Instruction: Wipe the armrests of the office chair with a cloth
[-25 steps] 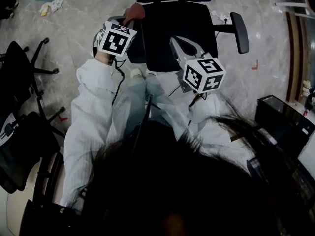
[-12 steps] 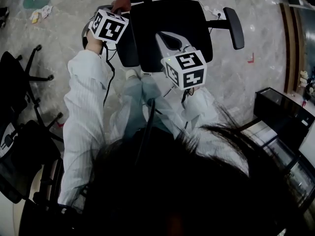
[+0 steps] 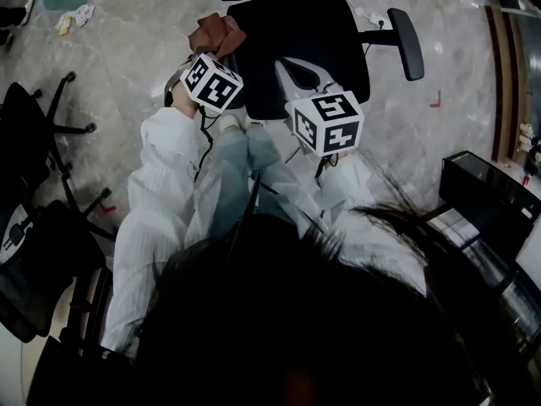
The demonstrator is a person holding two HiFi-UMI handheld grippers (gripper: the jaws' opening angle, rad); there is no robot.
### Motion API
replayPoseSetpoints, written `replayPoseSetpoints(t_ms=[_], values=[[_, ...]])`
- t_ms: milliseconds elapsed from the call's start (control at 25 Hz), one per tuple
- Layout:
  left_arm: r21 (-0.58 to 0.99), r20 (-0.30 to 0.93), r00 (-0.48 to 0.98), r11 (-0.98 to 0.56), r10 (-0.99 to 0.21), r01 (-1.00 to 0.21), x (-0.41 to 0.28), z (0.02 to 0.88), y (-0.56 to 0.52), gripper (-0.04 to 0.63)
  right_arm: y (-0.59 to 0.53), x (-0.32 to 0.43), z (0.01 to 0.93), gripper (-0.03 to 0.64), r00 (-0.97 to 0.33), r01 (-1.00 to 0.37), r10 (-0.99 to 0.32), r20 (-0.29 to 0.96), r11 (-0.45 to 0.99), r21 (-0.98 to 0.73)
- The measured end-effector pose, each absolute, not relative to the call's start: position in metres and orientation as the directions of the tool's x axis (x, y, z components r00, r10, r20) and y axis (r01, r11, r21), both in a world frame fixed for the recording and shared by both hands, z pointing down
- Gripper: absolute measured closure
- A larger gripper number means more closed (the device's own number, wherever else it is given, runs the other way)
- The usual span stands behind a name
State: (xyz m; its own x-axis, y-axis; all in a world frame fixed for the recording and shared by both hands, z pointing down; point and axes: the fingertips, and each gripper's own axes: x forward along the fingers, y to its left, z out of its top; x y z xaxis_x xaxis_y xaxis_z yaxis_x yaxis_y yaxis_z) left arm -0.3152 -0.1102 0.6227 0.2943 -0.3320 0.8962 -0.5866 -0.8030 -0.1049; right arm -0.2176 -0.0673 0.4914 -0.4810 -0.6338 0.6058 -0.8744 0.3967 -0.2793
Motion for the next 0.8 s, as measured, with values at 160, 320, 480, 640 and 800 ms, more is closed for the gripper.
replayPoseSetpoints(t_ms=[160,320,480,640,800], values=[[-0.075,0.910,0.296,-0.816,-0.291,-0.573,-0.310,0.616,-0.071,0.565,-0.057,-0.225,0.486,0.615,-0.505,-0.861,-0.629,0.591,0.413,-0.297],[-0.039,0.923,0.296,-0.825,-0.246,-0.563,-0.302,0.601,-0.028,0.565,-0.044,-0.233,0.471,0.615,-0.528,-0.847,-0.631,0.568,0.435,-0.304],[0.000,0.923,0.322,-0.835,-0.212,-0.551,-0.293,0.591,0.012,0.565,-0.032,-0.235,0.464,0.615,-0.539,-0.841,-0.630,0.559,0.440,-0.315],[0.045,0.923,0.343,-0.837,-0.173,-0.545,-0.287,0.587,0.033,0.565,-0.023,-0.229,0.463,0.615,-0.549,-0.834,-0.619,0.562,0.446,-0.325],[0.086,0.933,0.342,-0.855,-0.111,-0.512,-0.286,0.586,0.043,0.565,-0.021,-0.224,0.467,0.615,-0.552,-0.832,-0.608,0.570,0.443,-0.334]])
